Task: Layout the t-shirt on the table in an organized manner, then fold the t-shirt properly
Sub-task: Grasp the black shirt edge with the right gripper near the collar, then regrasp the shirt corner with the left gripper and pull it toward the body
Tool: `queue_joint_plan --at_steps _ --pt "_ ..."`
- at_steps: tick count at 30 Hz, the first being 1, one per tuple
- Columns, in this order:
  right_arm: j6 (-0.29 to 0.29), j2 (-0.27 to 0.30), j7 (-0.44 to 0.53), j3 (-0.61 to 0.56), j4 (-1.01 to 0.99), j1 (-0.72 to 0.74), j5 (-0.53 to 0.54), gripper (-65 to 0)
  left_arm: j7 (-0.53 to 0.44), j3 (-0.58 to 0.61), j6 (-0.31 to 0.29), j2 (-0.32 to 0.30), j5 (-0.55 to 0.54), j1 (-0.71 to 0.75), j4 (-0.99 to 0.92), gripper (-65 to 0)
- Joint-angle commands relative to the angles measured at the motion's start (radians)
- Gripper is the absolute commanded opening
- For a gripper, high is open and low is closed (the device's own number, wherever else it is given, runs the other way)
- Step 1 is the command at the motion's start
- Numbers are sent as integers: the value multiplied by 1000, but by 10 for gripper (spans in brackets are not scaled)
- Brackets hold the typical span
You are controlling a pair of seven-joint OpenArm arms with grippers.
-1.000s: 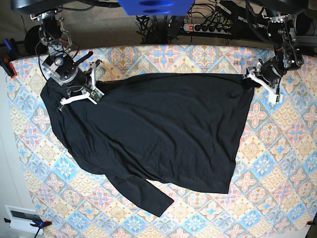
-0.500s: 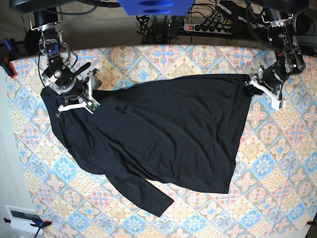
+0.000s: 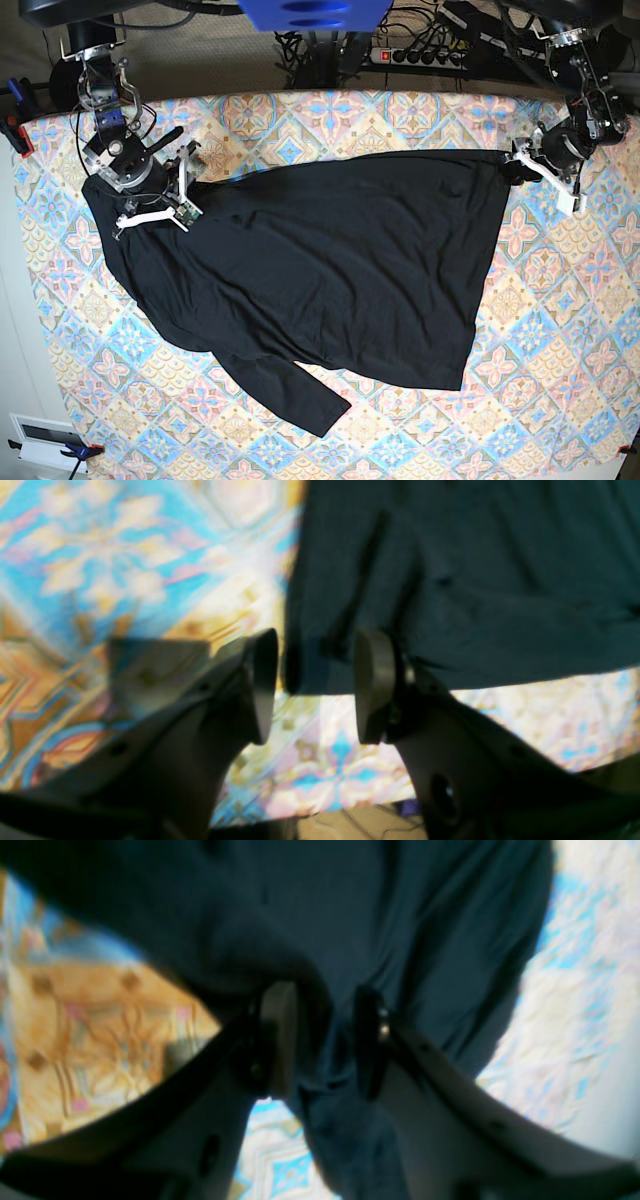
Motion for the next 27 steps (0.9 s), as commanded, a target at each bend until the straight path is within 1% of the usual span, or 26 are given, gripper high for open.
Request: queue_joint_plan --at_steps 1,4,15,19,22,25,27 --pt "-4 11 10 10 19 -13 0 -460 -11 10 -4 -9 -19 5 26 -402" --pt "-4 11 10 4 30 -21 0 -460 -13 14 -4 -9 -13 16 14 -402" --pt "-4 10 10 1 31 -21 0 -460 -14 16 -2 -3 -14 13 -135 -398" --pt "-4 10 10 1 31 -21 0 -460 -31 17 -2 17 -14 11 -169 -352" --pt "-4 10 10 1 31 -21 0 -460 -48 37 -2 20 -13 13 -171 -323" --pt "-4 10 10 1 31 -21 0 -460 -49 88 -2 20 -14 11 -172 -325" --pt "-4 10 10 1 31 -21 0 -460 -49 102 -2 22 -16 8 -172 -353"
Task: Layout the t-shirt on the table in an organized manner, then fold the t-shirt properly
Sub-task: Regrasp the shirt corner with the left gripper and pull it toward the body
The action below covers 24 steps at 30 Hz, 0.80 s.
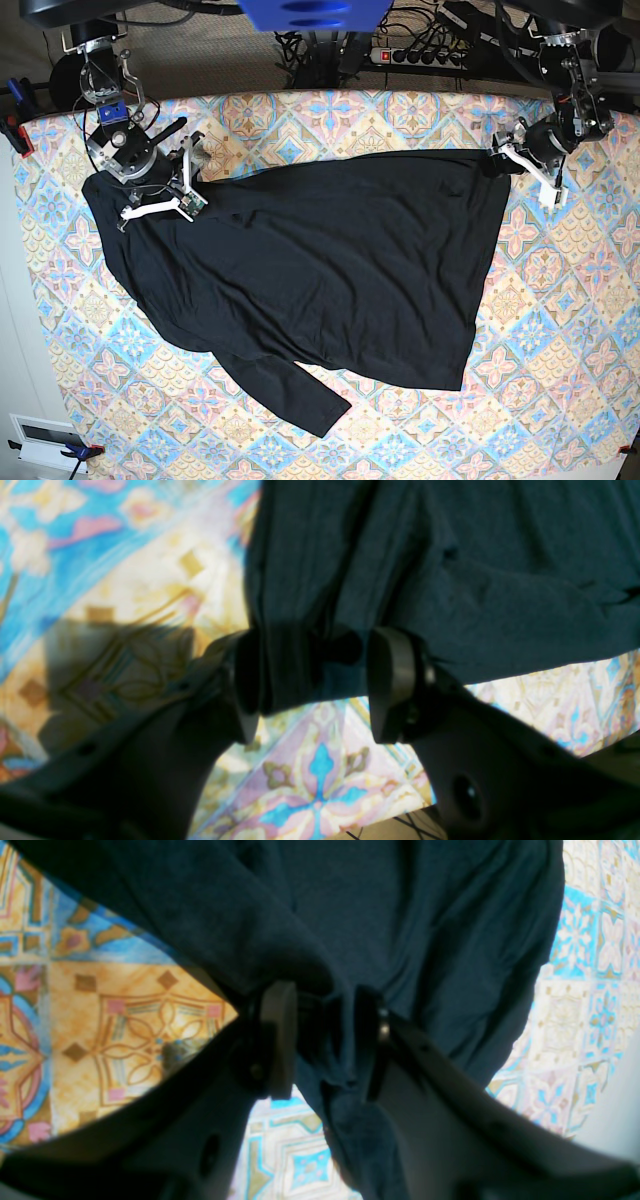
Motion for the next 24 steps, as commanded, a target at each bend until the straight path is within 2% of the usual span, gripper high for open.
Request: queue_joint_plan --at_steps 1,5,8,14,19,24 --pt "-6 13 16 6 17 9 0 -460 45 22 6 2 11 -1 -5 -380" --pt "-6 13 16 6 17 9 0 -460 45 33 -5 2 6 -16 -2 -551" --pt "-6 13 16 6 17 9 0 -460 45 32 -43 -2 -46 -25 52 -539" --pt "-6 13 16 7 17 9 0 -460 46 -48 -45 -14 -170 -64 152 -558" --pt "-6 13 18 7 17 9 0 -460 46 -79 -42 10 -154 -176 149 -631" --pt "-6 13 16 6 17 9 0 -460 49 -114 33 64 -109 -294 54 -648"
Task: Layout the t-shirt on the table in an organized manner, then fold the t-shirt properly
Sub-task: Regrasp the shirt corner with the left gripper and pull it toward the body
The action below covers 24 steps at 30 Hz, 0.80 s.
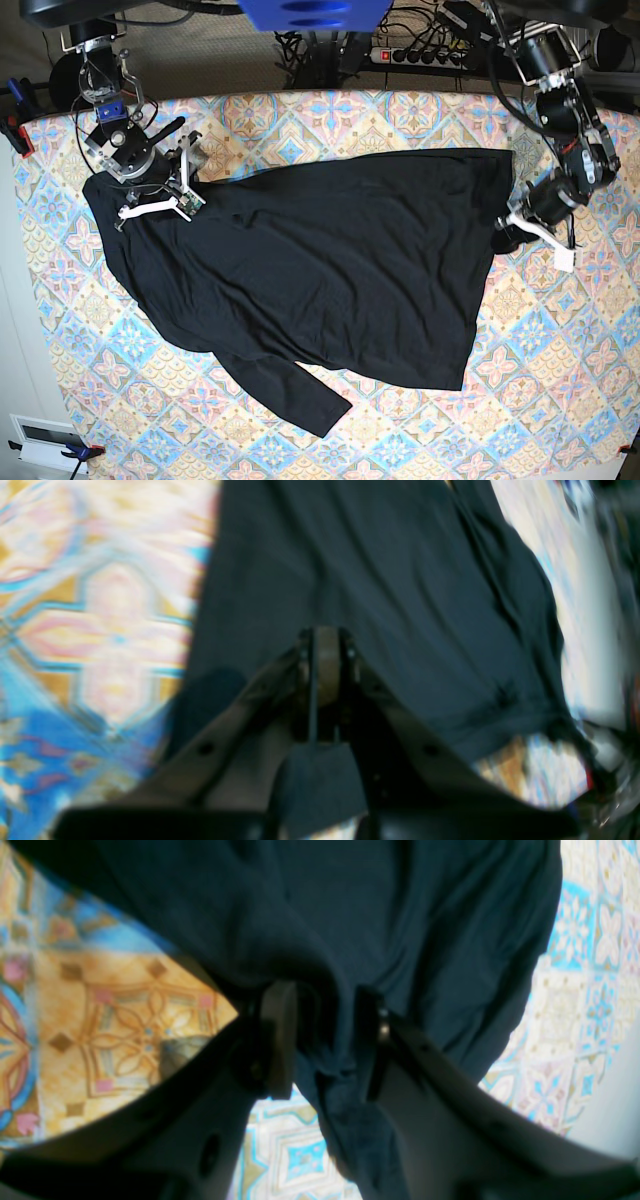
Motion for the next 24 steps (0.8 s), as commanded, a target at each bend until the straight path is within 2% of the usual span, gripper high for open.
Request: queue_joint_plan --at_steps 1,5,8,10,12,15,20,22,24 --pt "-6 9 21 6 17 12 8 -460 -10 -3 -1 -6 -15 -26 -18 -647" --pt "-6 9 21 7 17 12 8 -460 1 5 -1 -12 -18 -16 -52 -645" --pt "-6 9 17 9 17 12 8 -460 80 5 -1 -15 -19 1 -50 -643" --pt "-6 9 17 12 17 12 8 -459 148 3 -1 -42 -19 24 -40 -637" --pt "-6 9 17 9 17 12 8 -459 162 1 -1 -53 -21 79 11 -616" --pt "-6 9 17 7 17 12 8 -459 142 1 0 -84 -21 185 115 -541" --pt "-6 9 20 6 17 12 8 -459 125 0 0 -95 -19 288 140 -351" --pt "-6 9 20 6 17 12 8 -459 94 1 0 -92 -16 311 118 -311" --pt "-6 9 20 6 17 12 8 -459 64 9 0 -90 -16 314 78 -304"
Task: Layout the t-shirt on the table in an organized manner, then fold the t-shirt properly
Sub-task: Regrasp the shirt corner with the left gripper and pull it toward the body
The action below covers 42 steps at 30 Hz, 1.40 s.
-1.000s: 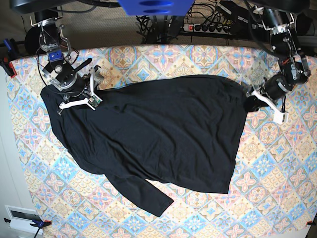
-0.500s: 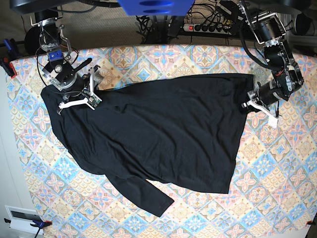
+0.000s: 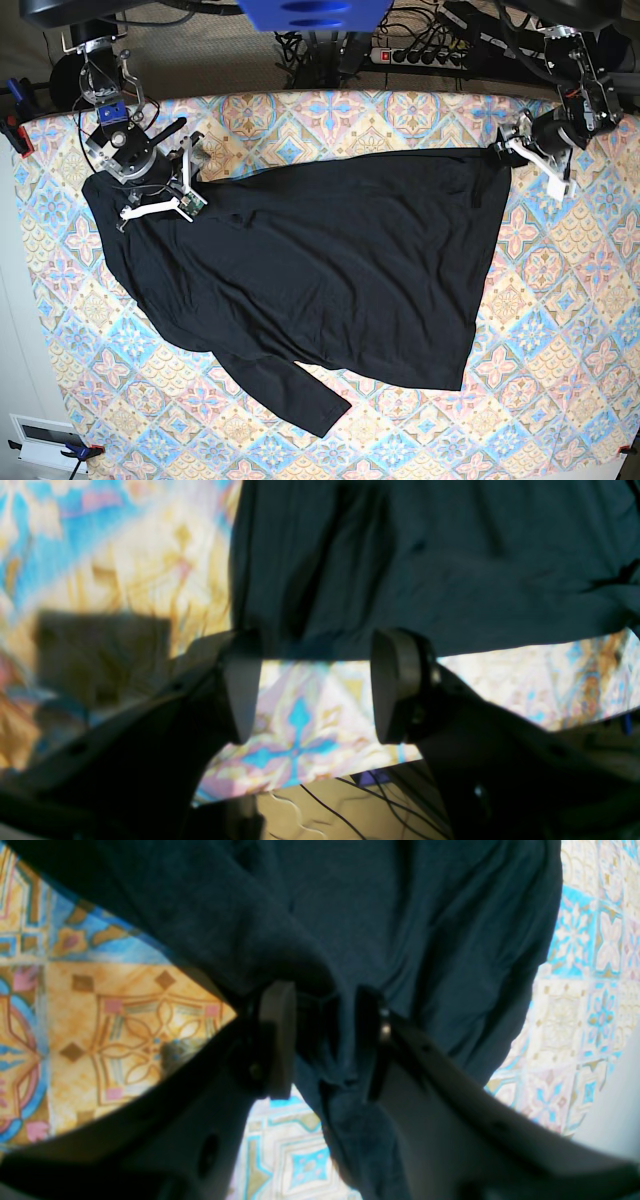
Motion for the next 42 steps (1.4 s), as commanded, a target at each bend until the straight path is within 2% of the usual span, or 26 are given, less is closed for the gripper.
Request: queue_joint_plan --at_steps 1,6,14,17,20,22,26,29,35,40,42 --pt "-6 12 16 4 17 10 1 -459 -20 -4 -1 -13 -18 -10 -4 -304" --pt "-6 12 16 4 17 10 1 -459 -28 -3 -1 14 -12 -34 -93 -304" --pt "-6 12 18 4 17 10 1 -460 -29 39 -1 38 -11 -57 -104 -310" --pt "-6 12 16 4 17 10 1 -460 -29 72 -4 43 -12 -79 -104 -388" --pt "-6 12 16 4 17 10 1 -460 -31 92 -9 47 -20 -97 -104 -546" --pt "-6 12 16 4 17 10 1 -460 -38 89 -16 72 -21 -117 -101 -586" --pt "-6 12 16 4 17 10 1 -460 -49 88 -29 72 -23 -137 -100 -650" --pt "-6 12 16 6 17 10 1 -460 -49 69 -29 75 -34 -172 -100 -650" --pt "-6 12 14 6 17 10 1 -460 -46 -36 -23 78 -136 -235 -100 -650" --pt "-6 12 13 6 17 10 1 -460 -49 -41 -21 80 -93 -323 -106 -650" --pt "-6 12 13 6 17 10 1 -460 -51 -40 -21 98 -67 -350 -107 -650"
